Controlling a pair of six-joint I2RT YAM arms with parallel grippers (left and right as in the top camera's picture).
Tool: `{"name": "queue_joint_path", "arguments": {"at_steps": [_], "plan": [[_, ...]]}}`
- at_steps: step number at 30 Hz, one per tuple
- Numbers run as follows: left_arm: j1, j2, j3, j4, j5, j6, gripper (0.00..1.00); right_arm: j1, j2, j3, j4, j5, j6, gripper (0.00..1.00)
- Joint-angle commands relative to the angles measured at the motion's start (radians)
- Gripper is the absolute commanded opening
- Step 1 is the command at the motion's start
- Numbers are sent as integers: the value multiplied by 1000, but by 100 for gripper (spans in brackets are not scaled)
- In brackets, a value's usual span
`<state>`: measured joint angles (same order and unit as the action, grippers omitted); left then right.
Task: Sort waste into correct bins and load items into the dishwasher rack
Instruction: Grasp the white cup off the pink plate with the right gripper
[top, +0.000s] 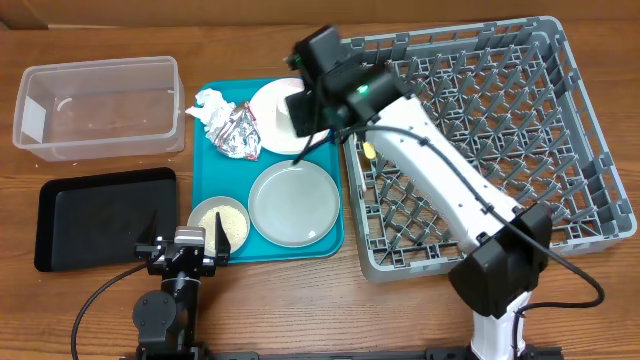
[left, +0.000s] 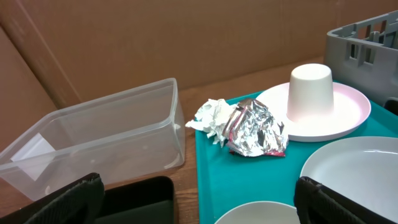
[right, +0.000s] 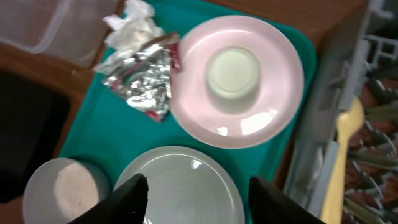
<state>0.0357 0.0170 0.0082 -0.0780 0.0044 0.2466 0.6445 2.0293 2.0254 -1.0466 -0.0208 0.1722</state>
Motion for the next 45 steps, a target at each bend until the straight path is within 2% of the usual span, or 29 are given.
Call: {"name": "queue_joint_path", "arguments": {"at_steps": [1,7,11,17,19,24,34,38,40,45], "plan": [[10,-5,-2,0,4,8,100,7,-13,61,40,28,2,59],[10,-5,-2,0,4,8,100,-35,58,61,138,26,3,62],[10,-5,-2,0,4,8,100,-46,137,61,185,-7,-44,79],[10,-5,-2,0,4,8,100,-45,221,61,258,-6,-106,96],[10,-5,-2,0,4,8,100,-45,245,61,284,-6,-140,98],[10,-5,-2,0,4,8,100,-45,289,60,310,-7,-154,98],[10,-5,-2,0,4,8,100,-47,351,53,355,-3,-154,91],[10,-5,-2,0,4,8,100,-46,356,51,373,-3,-154,87],[10,-5,-2,0,4,8,100,-45,356,51,381,-3,-154,80],[10,-5,-2,0,4,8,100,-45,357,39,388,-2,-151,76]]}}
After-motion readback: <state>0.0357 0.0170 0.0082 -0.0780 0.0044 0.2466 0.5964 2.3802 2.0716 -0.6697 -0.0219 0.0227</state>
